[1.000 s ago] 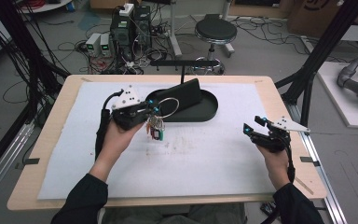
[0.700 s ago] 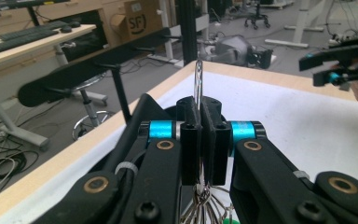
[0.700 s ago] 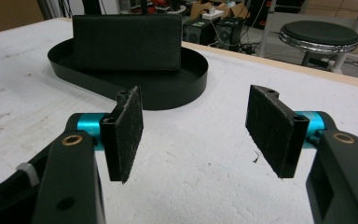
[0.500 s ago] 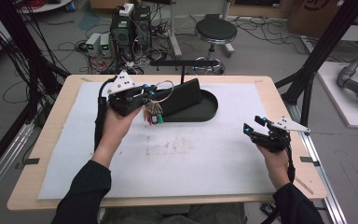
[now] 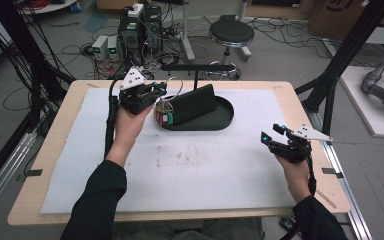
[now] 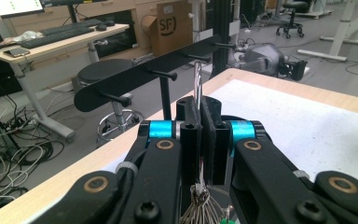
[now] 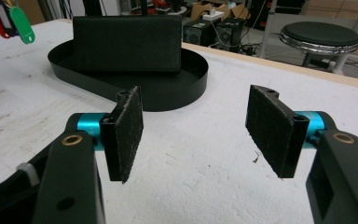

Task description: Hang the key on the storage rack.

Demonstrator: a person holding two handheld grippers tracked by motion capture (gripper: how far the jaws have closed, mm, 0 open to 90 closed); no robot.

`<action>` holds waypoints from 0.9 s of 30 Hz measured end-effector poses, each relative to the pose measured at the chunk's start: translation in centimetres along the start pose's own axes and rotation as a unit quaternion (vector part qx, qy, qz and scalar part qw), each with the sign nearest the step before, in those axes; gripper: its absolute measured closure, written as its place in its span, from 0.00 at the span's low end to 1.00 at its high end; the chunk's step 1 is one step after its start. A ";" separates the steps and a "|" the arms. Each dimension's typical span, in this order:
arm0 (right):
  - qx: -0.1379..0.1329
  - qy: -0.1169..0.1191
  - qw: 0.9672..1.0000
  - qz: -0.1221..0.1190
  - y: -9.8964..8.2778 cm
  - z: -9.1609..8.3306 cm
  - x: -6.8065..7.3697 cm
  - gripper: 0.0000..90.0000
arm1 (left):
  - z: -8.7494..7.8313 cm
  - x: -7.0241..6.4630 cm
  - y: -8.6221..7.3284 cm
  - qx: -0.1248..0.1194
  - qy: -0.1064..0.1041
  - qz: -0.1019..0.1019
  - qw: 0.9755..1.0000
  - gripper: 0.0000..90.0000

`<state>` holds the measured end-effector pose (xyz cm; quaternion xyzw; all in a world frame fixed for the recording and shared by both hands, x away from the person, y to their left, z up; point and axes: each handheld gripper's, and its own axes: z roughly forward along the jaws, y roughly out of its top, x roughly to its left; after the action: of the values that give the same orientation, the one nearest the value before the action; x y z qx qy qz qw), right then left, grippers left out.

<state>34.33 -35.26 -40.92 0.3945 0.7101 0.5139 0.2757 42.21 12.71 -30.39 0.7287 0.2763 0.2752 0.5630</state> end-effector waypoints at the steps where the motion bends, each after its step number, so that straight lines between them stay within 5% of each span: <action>1: 0.000 0.000 1.000 0.000 0.0 0.0 0.0 0.41 | 0.2 0.1 0.1 -0.001 0.001 -0.001 1.000 0.96; 27: -0.006 -0.006 1.000 0.008 0.0 -0.1 -0.1 0.36 | 3.9 3.6 -1.9 -0.007 0.028 -0.084 0.996 0.96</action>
<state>34.34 -35.38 -40.90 0.4013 0.7020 0.5182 0.2785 47.33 13.04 -32.73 0.6911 0.3504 0.2486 0.5812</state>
